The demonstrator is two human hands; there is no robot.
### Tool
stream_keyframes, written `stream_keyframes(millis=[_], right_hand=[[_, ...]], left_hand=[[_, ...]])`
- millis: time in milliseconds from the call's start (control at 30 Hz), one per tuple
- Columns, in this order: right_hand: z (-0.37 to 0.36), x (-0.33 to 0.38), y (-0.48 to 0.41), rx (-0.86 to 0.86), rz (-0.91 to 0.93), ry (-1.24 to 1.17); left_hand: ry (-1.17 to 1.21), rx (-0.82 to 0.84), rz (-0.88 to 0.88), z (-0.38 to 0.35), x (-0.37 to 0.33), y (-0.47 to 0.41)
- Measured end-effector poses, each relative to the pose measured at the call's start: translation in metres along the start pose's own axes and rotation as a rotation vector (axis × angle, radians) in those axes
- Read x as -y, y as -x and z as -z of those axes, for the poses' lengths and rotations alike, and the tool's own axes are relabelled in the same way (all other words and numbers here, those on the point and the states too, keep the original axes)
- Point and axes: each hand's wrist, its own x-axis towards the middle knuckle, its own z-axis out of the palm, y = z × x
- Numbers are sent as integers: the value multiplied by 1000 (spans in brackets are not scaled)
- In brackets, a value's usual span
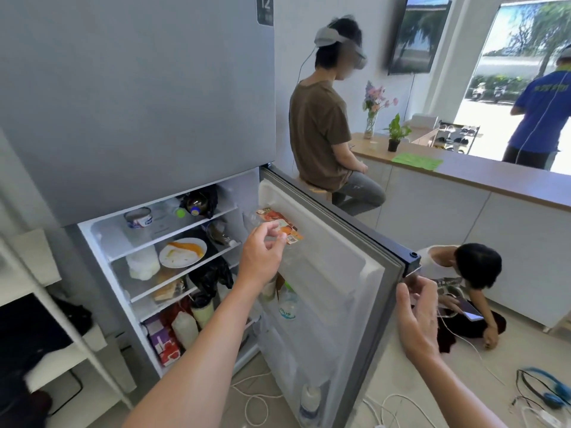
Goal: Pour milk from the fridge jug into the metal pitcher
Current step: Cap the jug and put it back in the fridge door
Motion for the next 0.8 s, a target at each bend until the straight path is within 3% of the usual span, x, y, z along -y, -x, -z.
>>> stream_keyframes(millis=[267, 433, 533, 800], right_hand=[[-40, 41, 44, 229, 338, -62], [-70, 81, 41, 318, 614, 3], [-95, 110, 34, 459, 816, 39], [-173, 171, 24, 728, 971, 141]], left_hand=[[27, -94, -28, 42, 3, 19], [27, -141, 19, 71, 15, 33], [24, -195, 60, 91, 23, 41], [93, -329, 160, 138, 46, 58]])
